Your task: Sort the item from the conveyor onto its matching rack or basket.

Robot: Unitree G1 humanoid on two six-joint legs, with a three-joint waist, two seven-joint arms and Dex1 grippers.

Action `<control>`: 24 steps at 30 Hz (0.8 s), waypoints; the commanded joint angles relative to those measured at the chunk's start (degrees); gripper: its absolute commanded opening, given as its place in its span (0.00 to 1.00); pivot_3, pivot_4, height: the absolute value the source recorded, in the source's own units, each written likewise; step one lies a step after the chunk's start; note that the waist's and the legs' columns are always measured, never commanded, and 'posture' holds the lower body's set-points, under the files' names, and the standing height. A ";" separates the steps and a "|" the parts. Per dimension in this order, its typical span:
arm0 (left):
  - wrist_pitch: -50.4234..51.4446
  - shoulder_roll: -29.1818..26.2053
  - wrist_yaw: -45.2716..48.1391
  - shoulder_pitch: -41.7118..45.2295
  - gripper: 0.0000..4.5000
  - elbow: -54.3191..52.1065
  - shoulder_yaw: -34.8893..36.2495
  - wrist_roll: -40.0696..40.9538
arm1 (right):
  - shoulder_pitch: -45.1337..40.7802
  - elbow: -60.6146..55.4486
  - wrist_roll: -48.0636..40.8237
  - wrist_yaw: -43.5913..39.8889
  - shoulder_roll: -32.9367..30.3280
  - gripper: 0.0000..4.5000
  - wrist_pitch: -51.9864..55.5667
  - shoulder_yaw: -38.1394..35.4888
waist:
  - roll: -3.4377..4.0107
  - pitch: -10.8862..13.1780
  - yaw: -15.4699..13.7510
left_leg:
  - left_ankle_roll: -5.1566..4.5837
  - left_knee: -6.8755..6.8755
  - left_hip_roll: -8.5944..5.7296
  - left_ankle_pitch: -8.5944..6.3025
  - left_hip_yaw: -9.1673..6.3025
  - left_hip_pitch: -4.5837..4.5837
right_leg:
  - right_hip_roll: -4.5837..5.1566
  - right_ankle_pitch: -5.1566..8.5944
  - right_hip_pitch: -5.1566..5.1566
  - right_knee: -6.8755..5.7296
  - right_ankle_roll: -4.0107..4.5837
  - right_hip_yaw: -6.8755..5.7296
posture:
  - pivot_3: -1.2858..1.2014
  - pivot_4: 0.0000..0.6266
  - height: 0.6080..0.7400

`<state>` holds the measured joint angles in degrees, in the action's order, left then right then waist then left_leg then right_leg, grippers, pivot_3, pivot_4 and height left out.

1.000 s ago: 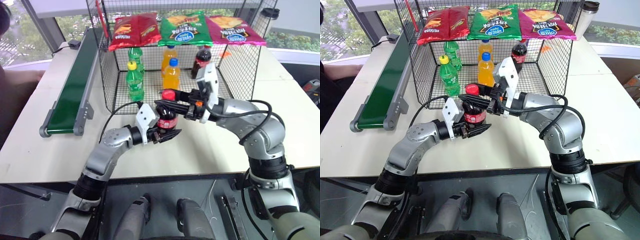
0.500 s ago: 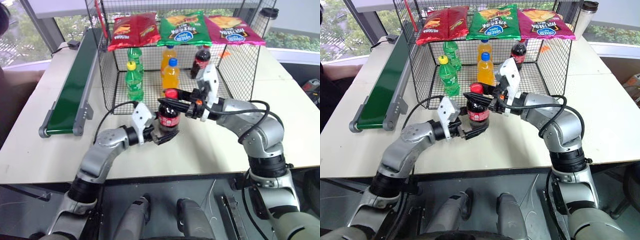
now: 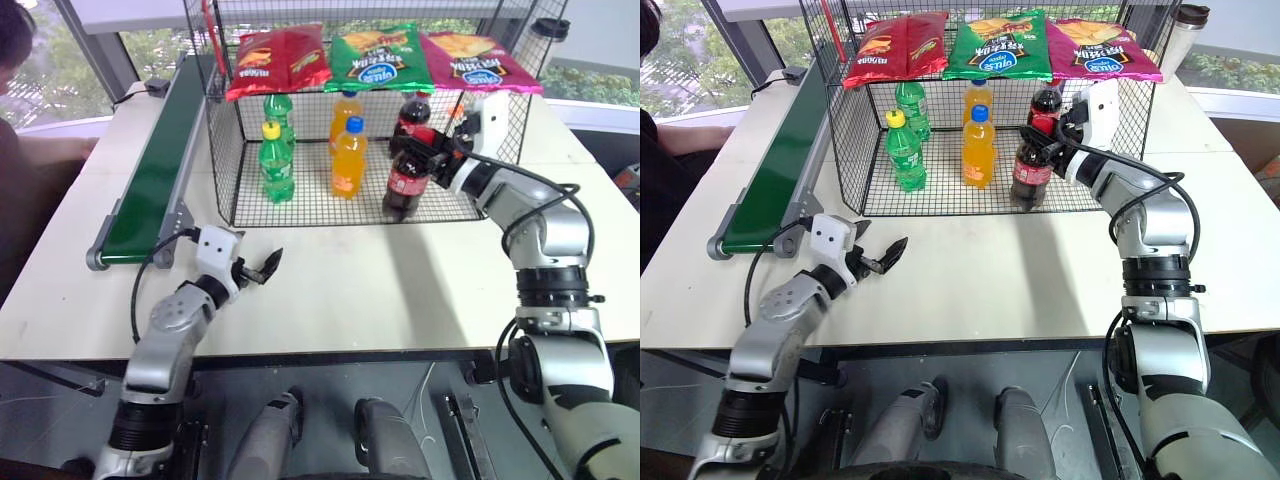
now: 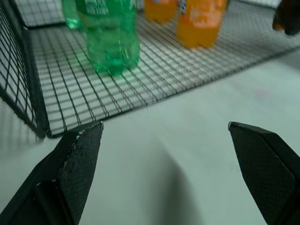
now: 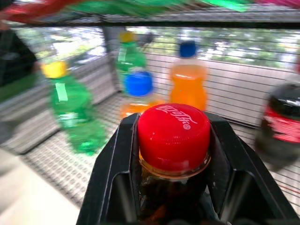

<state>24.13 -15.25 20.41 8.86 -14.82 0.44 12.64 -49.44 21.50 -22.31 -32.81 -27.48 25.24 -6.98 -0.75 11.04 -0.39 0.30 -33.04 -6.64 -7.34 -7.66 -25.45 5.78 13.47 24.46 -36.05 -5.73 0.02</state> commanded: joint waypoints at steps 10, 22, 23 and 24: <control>-0.01 2.02 -1.47 -0.58 0.99 -4.22 -2.55 -0.76 | -9.95 19.83 5.79 5.49 2.51 0.26 -18.43 -3.32 | 0.03 0.01 0.34 | -0.03 0.00 0.04 0.04 0.00 0.02 | -0.11 -0.01 0.00 -0.04 0.02 0.01 | 0.52 0.24 0.98; 1.10 1.90 -1.01 -0.45 1.00 -5.16 -2.94 -0.70 | -15.34 34.44 9.10 5.19 3.35 0.49 -28.36 -3.28 | 0.04 0.02 1.24 | -0.03 0.01 0.04 0.06 -0.01 0.05 | -0.14 -0.09 0.00 -0.07 -0.12 0.02 | 0.52 0.24 0.98; 1.13 1.90 -1.04 -0.51 1.00 -5.25 -2.98 -0.71 | -15.40 34.75 9.22 5.02 3.39 0.58 -28.68 -3.31 | 0.04 0.02 1.24 | -0.03 0.01 0.04 0.06 -0.01 0.05 | -0.14 -0.09 0.00 -0.07 -0.12 0.02 | 0.52 0.24 0.98; 1.10 1.88 -1.07 -0.54 1.00 -5.25 -3.04 -0.77 | -15.33 34.65 9.14 4.45 3.47 0.69 -28.53 -3.34 | 0.04 0.02 1.24 | -0.03 0.01 0.04 0.06 -0.01 0.06 | -0.14 -0.09 0.00 -0.07 -0.11 0.03 | 0.52 0.24 0.98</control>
<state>25.65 -13.21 19.21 8.02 -17.42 -2.27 11.84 -62.31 57.03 -13.11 -27.63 -23.62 -1.85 -9.39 -0.70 11.06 0.85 0.27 -33.03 -6.59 -7.27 -7.66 -25.38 5.63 13.38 24.45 -36.12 -5.84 0.05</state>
